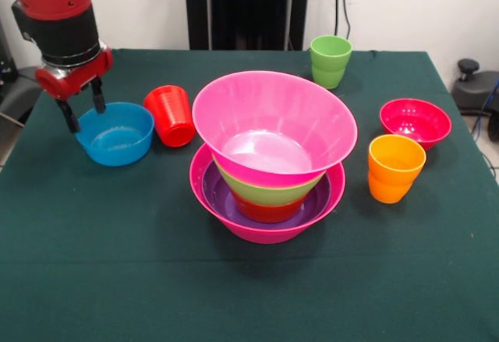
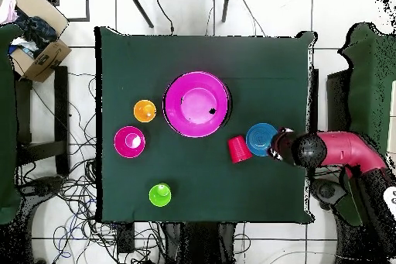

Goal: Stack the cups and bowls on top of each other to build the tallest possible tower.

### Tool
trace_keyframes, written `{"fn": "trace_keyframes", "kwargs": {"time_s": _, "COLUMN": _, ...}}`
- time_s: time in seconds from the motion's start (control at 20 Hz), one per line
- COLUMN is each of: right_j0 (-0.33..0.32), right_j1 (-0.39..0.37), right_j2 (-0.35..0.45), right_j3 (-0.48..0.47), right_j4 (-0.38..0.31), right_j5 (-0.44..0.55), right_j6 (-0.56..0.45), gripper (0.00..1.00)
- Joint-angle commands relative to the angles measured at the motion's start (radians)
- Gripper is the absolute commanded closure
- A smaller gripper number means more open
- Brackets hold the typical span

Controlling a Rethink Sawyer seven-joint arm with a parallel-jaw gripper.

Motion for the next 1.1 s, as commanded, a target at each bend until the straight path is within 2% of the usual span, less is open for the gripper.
{"fn": "trace_keyframes", "kwargs": {"time_s": 0.05, "right_j0": 0.031, "right_j1": -0.005, "right_j2": -0.063, "right_j3": -0.043, "right_j4": -0.03, "right_j5": 0.147, "right_j6": -0.284, "gripper": 0.0}}
{"fn": "trace_keyframes", "kwargs": {"time_s": 0.5, "right_j0": -0.002, "right_j1": 0.002, "right_j2": -0.011, "right_j3": 0.012, "right_j4": 0.005, "right_j5": 0.125, "right_j6": -0.285, "gripper": 0.0}}
{"fn": "trace_keyframes", "kwargs": {"time_s": 0.7, "right_j0": -0.002, "right_j1": 0.008, "right_j2": -0.005, "right_j3": 0.031, "right_j4": 0.026, "right_j5": 0.11, "right_j6": -0.24, "gripper": 0.0}}
{"fn": "trace_keyframes", "kwargs": {"time_s": 1.1, "right_j0": -0.042, "right_j1": 0.034, "right_j2": 0.073, "right_j3": 0.071, "right_j4": 0.057, "right_j5": 0.086, "right_j6": -0.348, "gripper": 0.0}}
